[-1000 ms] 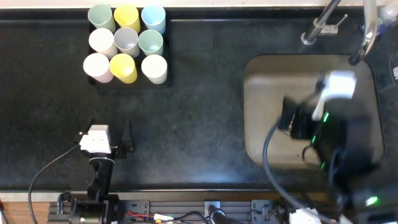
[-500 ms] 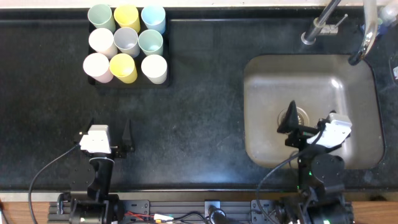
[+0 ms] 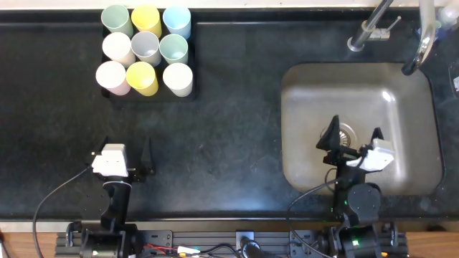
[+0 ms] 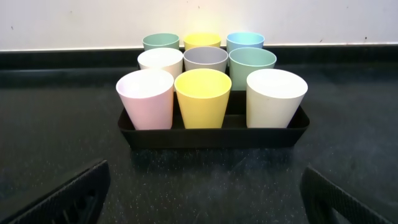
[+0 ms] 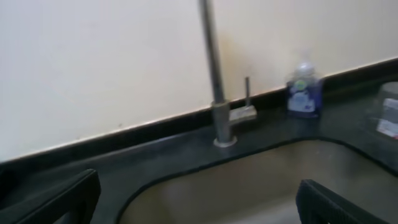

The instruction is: Store Cups

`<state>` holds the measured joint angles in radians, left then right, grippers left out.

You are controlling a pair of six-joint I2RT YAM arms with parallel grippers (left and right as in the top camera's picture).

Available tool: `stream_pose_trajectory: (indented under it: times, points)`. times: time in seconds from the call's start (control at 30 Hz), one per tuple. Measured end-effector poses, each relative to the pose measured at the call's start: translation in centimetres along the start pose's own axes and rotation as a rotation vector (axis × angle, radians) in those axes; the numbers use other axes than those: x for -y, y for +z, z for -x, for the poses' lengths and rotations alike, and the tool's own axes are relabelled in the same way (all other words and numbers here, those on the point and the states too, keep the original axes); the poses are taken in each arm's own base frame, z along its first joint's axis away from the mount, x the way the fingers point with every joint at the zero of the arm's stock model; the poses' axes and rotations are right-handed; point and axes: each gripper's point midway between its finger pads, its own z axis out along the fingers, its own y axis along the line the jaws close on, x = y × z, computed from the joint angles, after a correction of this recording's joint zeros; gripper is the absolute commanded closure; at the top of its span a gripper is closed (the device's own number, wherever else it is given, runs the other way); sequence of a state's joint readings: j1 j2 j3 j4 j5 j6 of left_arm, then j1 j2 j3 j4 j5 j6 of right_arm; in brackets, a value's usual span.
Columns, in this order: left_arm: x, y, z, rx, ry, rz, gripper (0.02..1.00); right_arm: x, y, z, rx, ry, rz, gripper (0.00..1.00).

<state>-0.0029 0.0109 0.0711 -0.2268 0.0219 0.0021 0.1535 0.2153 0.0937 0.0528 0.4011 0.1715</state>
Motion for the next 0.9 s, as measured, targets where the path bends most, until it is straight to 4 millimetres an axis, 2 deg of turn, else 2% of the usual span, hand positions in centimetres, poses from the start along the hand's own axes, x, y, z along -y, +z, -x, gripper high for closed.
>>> stream_pose_trajectory:
  times: [0.2,0.33,0.57,0.9]
  points:
    - [0.0,0.0,0.0,0.000,0.000,0.000,0.020,0.9,-0.4,-1.0,0.026,0.009,-0.012,0.003]
    - [0.0,0.0,0.0,0.000,0.000,0.000,0.020,1.4,-0.7,-2.7,-0.031,-0.014,-0.026,0.003]
    - [0.0,0.0,0.0,0.000,0.000,0.000,0.020,1.2,-1.0,-1.4,0.024,0.008,-0.013,0.005]
    - [0.0,0.0,0.0,0.000,0.000,0.000,0.020,1.3,-1.1,-1.3,0.029,0.010,-0.016,0.003]
